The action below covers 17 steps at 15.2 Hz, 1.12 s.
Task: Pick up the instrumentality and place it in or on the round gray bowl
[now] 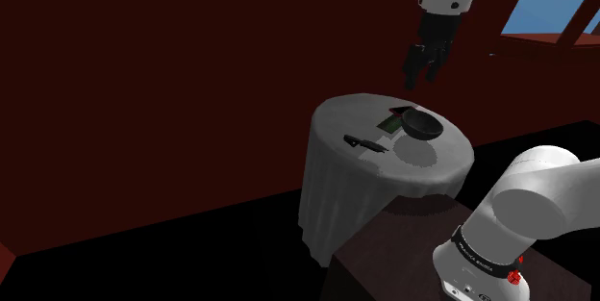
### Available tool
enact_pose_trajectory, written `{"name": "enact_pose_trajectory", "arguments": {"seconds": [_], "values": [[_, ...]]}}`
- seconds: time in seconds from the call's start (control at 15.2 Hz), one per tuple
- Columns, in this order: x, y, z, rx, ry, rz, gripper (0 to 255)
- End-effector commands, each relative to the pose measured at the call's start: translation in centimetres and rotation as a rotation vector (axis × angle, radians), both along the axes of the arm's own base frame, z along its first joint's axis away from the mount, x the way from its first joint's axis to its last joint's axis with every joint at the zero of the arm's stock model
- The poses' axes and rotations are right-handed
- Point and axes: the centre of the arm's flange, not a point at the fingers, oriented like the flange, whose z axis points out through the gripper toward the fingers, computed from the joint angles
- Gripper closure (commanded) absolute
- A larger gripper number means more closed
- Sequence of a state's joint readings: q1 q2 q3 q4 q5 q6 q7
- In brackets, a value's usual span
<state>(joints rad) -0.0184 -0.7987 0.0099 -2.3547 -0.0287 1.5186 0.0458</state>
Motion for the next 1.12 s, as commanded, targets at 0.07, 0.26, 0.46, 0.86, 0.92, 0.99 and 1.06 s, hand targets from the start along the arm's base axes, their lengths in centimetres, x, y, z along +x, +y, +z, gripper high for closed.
{"name": "enact_pose_trajectory", "arguments": {"seconds": [0.07, 0.26, 0.46, 0.86, 0.92, 0.99, 1.06], "values": [[0.6, -0.6, -1.1, 0.004, 0.0, 0.017, 0], [2.3, -2.2, -4.3, 0.014, -0.001, 0.067, 0], [4.0, -3.7, -7.5, 0.025, -0.002, 0.117, 0], [7.8, -6.3, -14.1, 0.046, -0.003, 0.217, 0], [8.5, -6.7, -15.1, 0.05, -0.003, 0.234, 0], [9.2, -7.1, -16.2, 0.053, -0.004, 0.251, 0], [9.8, -7.5, -17.3, 0.057, -0.004, 0.268, 0]]}}
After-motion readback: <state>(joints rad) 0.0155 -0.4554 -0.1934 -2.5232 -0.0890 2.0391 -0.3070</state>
